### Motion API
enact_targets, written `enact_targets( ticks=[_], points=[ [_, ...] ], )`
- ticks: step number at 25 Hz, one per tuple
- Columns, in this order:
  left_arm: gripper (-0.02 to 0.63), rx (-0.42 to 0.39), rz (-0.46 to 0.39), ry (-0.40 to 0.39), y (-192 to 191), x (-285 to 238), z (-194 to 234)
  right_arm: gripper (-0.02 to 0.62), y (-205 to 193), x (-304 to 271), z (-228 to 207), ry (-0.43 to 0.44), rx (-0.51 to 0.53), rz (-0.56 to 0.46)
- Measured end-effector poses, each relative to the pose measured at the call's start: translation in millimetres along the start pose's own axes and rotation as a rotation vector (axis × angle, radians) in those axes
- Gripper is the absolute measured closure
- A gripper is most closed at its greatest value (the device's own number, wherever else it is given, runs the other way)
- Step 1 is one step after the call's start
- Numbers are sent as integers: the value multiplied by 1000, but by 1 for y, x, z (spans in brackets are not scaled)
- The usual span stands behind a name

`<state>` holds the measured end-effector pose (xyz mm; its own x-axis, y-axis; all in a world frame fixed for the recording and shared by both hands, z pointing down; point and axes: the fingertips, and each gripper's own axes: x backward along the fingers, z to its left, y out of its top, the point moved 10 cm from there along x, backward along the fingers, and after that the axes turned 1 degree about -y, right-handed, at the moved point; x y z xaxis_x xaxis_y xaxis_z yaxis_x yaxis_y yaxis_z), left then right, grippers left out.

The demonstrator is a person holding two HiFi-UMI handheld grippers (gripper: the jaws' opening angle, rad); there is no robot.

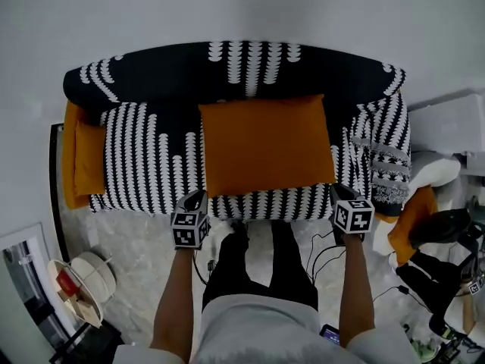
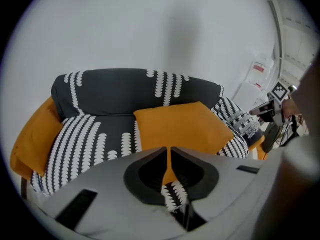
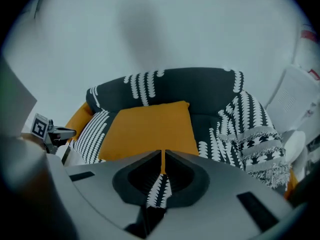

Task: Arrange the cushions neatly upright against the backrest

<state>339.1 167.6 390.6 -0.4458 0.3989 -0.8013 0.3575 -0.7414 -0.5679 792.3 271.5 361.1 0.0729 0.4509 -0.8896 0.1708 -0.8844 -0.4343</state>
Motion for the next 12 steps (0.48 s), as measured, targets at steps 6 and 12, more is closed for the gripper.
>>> enact_targets(
  ticks=[6,12],
  points=[
    [539,62,70,-10,-35,-41,-4,566,-22,-52,-24,41,22,77],
    [491,89,161,-23,-72,-68,4,529,-47,-82,-52,15,29,147]
  ],
)
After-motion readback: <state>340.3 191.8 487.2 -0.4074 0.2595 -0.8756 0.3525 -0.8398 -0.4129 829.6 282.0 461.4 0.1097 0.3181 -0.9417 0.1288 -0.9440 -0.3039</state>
